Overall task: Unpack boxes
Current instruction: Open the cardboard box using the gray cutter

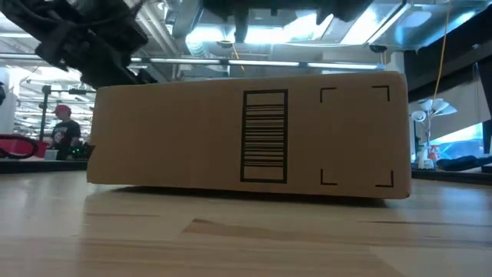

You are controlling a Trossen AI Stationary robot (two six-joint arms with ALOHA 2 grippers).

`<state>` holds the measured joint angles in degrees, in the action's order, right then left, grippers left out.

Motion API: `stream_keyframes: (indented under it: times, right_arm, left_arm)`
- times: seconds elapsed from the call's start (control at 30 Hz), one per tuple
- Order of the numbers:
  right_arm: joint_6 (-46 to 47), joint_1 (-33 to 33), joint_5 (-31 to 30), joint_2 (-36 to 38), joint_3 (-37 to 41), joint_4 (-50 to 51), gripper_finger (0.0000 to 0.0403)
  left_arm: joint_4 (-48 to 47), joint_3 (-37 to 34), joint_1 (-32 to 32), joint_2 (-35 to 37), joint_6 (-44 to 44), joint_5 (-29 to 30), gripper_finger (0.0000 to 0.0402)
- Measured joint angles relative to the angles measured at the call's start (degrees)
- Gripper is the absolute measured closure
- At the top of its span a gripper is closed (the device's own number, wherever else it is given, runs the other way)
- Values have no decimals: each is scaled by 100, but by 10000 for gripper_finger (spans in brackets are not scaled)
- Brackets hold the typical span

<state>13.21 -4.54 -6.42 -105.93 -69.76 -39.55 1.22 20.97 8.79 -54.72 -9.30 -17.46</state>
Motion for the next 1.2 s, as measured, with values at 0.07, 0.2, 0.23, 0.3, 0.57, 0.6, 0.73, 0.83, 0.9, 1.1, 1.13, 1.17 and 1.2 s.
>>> stream_keyframes:
  times: [0.07,0.2,0.23,0.3,0.57,0.6,0.73,0.83,0.9,1.1,1.13,1.17,1.2]
  right_arm:
    - [54,0,-134,-46,4,79,339]
    - [64,-36,-297,-91,2,38,339]
    - [59,-37,-357,-102,2,60,339]
    - [52,-37,-406,-117,2,184,339]
    - [136,-80,-543,-257,5,451,339]
    - [142,-81,-637,-317,5,382,339]
    - [160,-130,-826,-522,5,174,339]
    - [174,-160,-862,-696,5,-90,339]
    - [175,-162,-900,-776,5,-166,339]
    - [128,-149,-961,-911,5,-395,339]
    - [107,-146,-963,-918,5,-407,339]
    - [57,-146,-985,-918,5,-416,339]
    - [7,-146,-1046,-918,5,-416,339]
  left_arm:
    - [176,0,128,-178,3,-69,230]
    - [686,15,298,-493,152,-189,230]
    - [743,53,318,-562,220,-242,230]
    - [821,171,340,-648,264,-405,230]
    - [693,306,326,-764,179,-930,230]
    - [597,306,326,-764,179,-1003,230]
    - [366,306,264,-766,-18,-1117,230]
    - [350,306,174,-769,-144,-1118,230]
    - [315,306,124,-769,-177,-1119,230]
    - [205,306,90,-773,-250,-1051,230]
    - [206,306,102,-773,-251,-1024,230]
    - [214,306,109,-773,-252,-991,230]
    - [252,306,110,-773,-262,-937,230]
